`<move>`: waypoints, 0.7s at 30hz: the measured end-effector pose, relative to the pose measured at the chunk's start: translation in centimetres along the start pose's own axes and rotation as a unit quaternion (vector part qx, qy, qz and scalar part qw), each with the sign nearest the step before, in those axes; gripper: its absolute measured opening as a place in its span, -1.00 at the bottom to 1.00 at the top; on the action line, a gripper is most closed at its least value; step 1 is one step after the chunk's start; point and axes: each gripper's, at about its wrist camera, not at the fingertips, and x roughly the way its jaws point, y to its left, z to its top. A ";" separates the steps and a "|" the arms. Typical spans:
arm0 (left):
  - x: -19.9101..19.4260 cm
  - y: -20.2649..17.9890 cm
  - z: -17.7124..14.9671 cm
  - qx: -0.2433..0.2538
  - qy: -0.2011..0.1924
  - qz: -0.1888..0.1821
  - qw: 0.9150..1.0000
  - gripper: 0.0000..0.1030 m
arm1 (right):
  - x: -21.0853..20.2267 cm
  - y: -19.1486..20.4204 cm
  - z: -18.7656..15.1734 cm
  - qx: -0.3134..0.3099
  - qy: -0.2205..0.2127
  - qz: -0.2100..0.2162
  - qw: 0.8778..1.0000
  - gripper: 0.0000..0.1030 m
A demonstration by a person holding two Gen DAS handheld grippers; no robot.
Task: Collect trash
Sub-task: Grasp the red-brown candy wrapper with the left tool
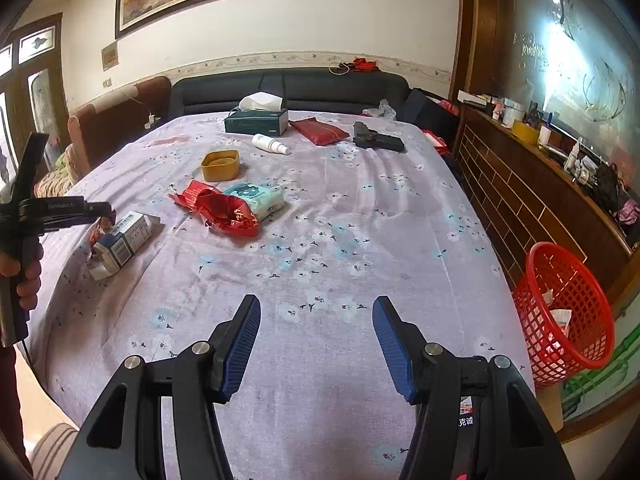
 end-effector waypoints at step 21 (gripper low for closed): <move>1.2 -3.6 -2.3 0.115 0.004 0.062 0.991 -0.33 | 0.7 0.5 0.2 -0.002 0.004 0.020 1.000 0.22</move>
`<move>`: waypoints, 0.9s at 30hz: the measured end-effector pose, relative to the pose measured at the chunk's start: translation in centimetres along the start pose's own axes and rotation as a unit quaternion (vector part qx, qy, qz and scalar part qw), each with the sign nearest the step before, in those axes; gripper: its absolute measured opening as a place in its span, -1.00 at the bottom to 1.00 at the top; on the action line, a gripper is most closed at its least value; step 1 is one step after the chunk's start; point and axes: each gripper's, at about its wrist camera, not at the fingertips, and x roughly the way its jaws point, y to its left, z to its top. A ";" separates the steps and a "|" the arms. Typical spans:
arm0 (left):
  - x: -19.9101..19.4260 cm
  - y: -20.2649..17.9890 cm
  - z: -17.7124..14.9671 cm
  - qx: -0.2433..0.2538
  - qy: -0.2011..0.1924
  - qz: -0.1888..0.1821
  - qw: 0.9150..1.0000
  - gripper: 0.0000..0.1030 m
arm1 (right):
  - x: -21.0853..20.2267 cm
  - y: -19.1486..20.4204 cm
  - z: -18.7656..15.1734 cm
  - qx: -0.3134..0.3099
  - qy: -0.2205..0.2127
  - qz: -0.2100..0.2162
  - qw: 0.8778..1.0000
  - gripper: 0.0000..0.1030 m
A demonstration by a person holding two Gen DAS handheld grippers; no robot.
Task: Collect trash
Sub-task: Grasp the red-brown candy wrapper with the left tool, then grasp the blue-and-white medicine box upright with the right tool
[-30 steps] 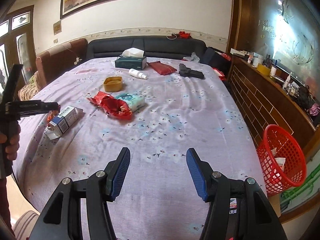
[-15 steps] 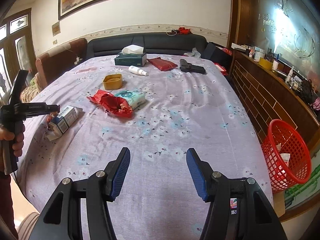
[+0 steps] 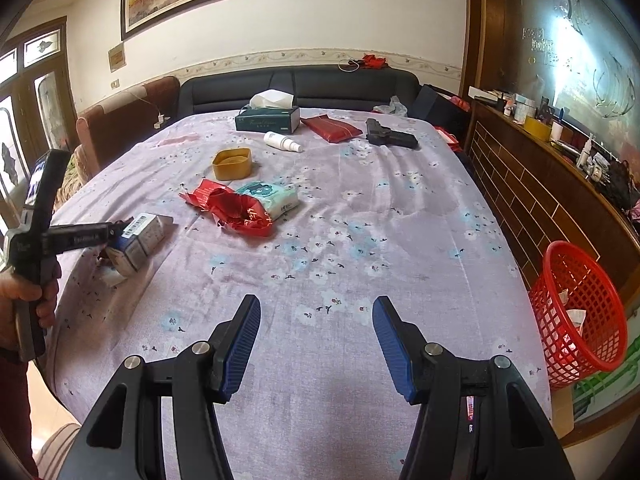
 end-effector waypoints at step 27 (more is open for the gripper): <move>-6.8 4.7 -1.5 -0.073 -0.089 0.005 0.993 -0.38 | 8.8 12.3 6.9 0.037 0.144 0.218 0.965 0.24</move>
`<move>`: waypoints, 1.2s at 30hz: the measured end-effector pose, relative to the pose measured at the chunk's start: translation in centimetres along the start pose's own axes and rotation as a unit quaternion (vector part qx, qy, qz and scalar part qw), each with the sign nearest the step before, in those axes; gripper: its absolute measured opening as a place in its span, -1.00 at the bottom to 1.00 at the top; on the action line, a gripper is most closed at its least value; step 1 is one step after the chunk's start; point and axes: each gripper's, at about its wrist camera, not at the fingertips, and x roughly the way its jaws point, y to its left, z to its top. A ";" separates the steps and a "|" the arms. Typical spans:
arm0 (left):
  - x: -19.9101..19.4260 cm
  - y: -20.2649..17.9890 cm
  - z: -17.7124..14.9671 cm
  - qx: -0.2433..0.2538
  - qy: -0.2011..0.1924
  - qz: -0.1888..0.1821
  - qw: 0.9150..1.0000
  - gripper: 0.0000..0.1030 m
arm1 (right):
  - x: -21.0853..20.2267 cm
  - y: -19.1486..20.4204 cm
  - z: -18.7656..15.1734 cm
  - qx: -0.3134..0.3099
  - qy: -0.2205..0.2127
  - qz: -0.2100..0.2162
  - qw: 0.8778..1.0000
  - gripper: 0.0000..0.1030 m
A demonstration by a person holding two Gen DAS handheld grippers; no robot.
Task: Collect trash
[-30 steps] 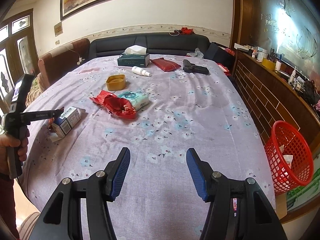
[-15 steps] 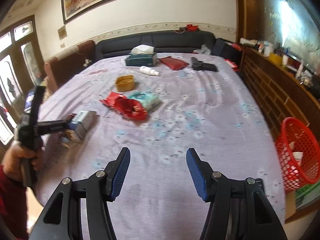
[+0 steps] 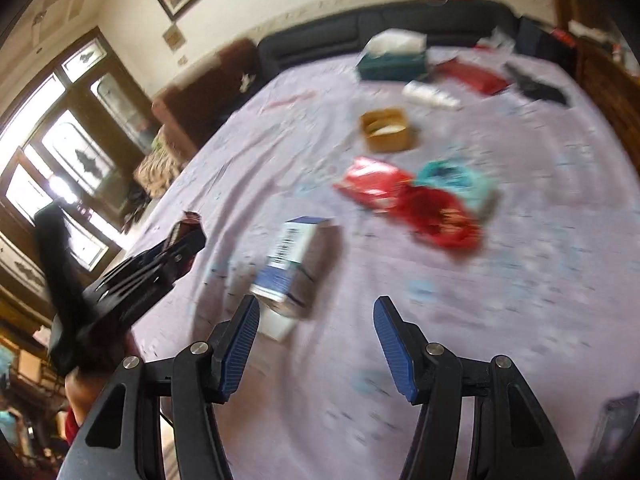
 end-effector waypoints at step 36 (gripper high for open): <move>0.9 -14.5 -5.1 0.067 -0.013 -0.079 0.995 -0.39 | -6.3 -9.8 -7.1 0.029 -0.190 -0.121 0.974 -0.30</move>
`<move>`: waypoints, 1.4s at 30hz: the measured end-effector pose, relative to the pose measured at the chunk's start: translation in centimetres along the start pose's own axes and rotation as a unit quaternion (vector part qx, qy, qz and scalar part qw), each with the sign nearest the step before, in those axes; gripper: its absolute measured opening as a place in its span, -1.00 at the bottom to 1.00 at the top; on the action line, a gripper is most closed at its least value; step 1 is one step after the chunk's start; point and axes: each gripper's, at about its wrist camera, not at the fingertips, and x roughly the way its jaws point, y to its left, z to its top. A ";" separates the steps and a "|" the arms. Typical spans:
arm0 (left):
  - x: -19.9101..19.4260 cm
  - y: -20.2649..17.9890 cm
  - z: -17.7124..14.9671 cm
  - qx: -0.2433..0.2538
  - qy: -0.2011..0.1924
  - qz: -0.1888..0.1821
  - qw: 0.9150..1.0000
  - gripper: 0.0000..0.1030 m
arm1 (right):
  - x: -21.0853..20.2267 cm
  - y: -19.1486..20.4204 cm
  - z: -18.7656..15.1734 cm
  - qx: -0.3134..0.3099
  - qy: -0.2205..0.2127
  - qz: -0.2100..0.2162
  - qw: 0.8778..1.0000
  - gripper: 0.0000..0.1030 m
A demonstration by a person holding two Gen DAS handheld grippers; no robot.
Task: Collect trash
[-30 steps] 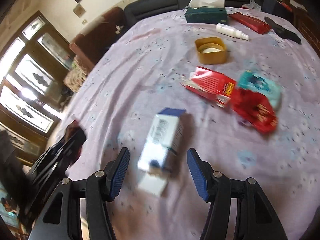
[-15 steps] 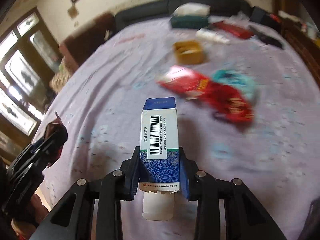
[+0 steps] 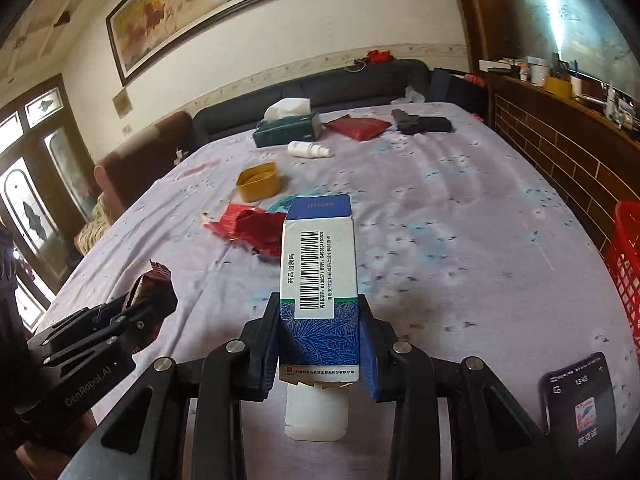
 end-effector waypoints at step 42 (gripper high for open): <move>-1.0 -2.9 0.3 0.043 -0.032 0.041 0.998 -0.38 | -3.5 -0.2 0.3 -0.015 -0.025 0.010 1.000 -0.29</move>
